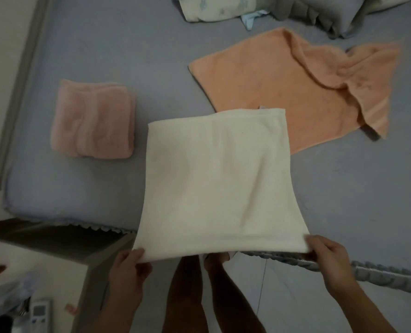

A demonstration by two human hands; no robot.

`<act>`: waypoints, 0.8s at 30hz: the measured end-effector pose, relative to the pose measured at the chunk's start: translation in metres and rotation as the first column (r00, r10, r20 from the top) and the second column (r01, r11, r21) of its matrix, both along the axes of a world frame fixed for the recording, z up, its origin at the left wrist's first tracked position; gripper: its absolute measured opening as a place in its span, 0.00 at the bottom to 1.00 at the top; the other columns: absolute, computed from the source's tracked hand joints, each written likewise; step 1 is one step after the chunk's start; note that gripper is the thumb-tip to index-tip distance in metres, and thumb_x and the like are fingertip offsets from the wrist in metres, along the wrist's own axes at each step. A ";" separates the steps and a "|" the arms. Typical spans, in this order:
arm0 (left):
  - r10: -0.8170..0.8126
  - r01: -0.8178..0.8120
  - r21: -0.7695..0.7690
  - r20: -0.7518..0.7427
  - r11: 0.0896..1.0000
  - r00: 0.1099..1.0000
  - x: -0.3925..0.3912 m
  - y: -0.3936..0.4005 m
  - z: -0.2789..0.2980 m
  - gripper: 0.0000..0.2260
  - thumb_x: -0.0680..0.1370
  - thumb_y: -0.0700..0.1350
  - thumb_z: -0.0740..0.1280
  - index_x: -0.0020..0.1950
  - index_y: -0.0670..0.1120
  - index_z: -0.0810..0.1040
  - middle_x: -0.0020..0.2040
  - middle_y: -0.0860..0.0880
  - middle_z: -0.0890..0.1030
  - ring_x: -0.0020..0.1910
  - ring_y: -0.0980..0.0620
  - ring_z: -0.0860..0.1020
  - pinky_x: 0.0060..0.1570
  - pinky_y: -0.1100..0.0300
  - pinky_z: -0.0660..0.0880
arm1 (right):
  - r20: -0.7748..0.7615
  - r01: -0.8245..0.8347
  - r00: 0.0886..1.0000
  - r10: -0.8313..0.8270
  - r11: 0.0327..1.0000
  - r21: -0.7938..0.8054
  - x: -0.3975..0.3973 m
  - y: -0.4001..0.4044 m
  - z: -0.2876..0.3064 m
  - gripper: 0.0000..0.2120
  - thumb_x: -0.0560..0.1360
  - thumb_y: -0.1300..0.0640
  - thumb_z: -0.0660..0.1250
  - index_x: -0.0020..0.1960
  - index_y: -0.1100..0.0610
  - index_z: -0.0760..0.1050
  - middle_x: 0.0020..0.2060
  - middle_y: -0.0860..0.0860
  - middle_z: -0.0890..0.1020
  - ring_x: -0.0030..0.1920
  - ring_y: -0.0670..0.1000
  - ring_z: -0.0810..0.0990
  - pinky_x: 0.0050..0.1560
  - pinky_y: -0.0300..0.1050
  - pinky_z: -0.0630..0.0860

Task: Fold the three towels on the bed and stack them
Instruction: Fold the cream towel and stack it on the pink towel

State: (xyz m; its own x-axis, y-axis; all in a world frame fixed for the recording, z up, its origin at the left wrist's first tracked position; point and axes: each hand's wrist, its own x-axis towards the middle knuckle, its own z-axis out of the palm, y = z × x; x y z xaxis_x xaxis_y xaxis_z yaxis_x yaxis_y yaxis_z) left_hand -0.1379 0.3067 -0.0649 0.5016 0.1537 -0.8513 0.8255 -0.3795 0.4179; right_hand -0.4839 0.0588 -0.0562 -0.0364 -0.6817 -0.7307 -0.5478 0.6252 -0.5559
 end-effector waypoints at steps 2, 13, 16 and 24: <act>-0.081 0.081 -0.002 0.041 0.997 0.996 0.004 -0.007 0.026 0.04 0.76 0.35 0.66 0.50 0.40 0.74 0.49 0.39 0.75 0.37 0.46 0.74 0.33 0.55 0.72 | 0.063 0.112 0.992 -0.109 0.993 -0.034 0.004 0.001 0.015 0.15 0.75 0.58 0.66 0.30 0.58 0.72 0.28 0.53 0.70 0.35 0.54 0.69 0.34 0.44 0.69; -0.273 0.313 -0.244 0.186 0.918 0.944 0.120 -0.157 0.070 0.08 0.79 0.40 0.62 0.46 0.46 0.80 0.41 0.48 0.79 0.34 0.54 0.78 0.31 0.64 0.77 | 0.227 0.216 0.955 -0.193 0.973 -0.082 0.134 -0.158 0.077 0.08 0.75 0.55 0.65 0.39 0.58 0.75 0.30 0.54 0.75 0.25 0.49 0.73 0.27 0.40 0.74; -0.300 0.334 -0.252 0.166 0.908 0.939 0.143 -0.200 0.047 0.06 0.80 0.43 0.60 0.45 0.47 0.75 0.37 0.49 0.77 0.29 0.55 0.77 0.28 0.64 0.75 | 0.214 0.130 0.969 -0.119 0.991 -0.036 0.167 -0.206 0.063 0.08 0.76 0.52 0.64 0.46 0.56 0.76 0.37 0.53 0.80 0.32 0.50 0.76 0.34 0.43 0.76; -0.894 0.805 0.495 0.437 0.327 0.095 0.127 -0.221 -0.014 0.20 0.74 0.40 0.69 0.67 0.44 0.75 0.62 0.38 0.74 0.60 0.39 0.73 0.64 0.52 0.67 | -0.272 -0.335 0.915 0.299 0.937 -0.098 0.175 -0.190 -0.019 0.25 0.75 0.49 0.67 0.67 0.60 0.72 0.61 0.59 0.79 0.59 0.61 0.77 0.59 0.54 0.75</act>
